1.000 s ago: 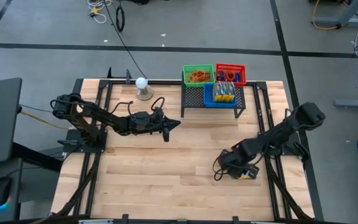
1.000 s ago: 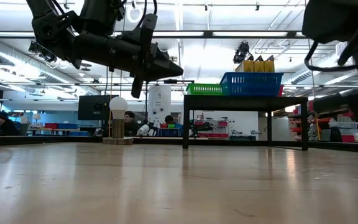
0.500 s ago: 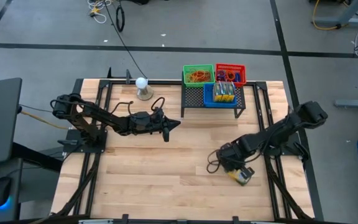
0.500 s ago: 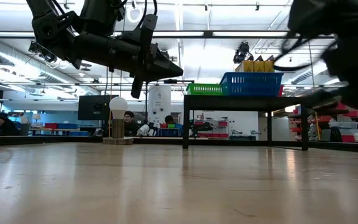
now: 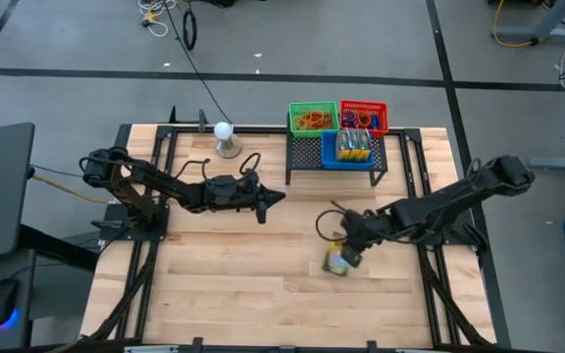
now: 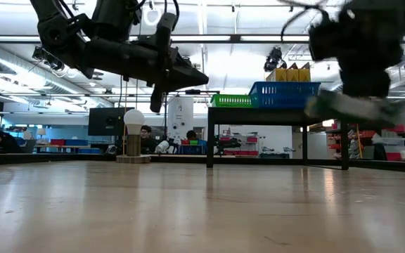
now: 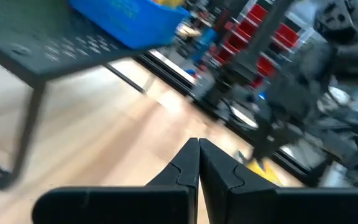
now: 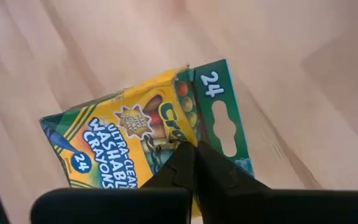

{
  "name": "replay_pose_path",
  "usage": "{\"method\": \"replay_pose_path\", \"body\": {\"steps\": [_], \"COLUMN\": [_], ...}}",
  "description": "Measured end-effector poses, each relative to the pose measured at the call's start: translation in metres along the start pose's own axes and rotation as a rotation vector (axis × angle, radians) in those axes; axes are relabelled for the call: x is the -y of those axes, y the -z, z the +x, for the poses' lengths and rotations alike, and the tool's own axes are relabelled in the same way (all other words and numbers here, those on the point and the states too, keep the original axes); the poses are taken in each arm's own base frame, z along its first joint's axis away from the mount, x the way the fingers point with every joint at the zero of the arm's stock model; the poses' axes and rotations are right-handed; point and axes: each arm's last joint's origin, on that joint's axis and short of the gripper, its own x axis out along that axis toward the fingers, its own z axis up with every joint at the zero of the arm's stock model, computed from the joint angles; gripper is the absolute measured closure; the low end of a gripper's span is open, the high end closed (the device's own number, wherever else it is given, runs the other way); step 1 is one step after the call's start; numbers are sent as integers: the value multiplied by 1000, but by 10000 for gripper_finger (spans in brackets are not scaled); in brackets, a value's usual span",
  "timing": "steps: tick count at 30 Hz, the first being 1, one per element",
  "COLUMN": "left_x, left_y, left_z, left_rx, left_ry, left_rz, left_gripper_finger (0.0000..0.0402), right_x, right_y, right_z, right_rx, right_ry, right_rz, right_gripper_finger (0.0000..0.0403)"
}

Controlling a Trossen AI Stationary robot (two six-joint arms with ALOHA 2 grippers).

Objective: Pick & Place Office Desk Supplies
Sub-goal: Put the yellow crayon box into the blue bin

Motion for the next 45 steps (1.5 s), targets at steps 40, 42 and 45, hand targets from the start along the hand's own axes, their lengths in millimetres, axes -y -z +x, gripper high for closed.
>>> {"method": "replay_pose_path", "body": {"steps": [40, 42, 45], "left_x": [58, 57, 57], "left_y": [-67, -66, -66], "left_z": [35, 35, 35], "left_rx": [-225, -234, -250], "left_ry": [154, 147, 161], "left_rz": [-219, -219, -217], "left_gripper_finger": [104, 106, 125], "right_x": [-26, -27, -29], "right_y": [-100, -101, -102], "right_z": [-111, -111, -112], "right_rx": [508, 520, 528], "right_ry": [274, 258, 238], "right_rz": [87, 91, 96], "right_gripper_finger": [390, 390, 390]}}
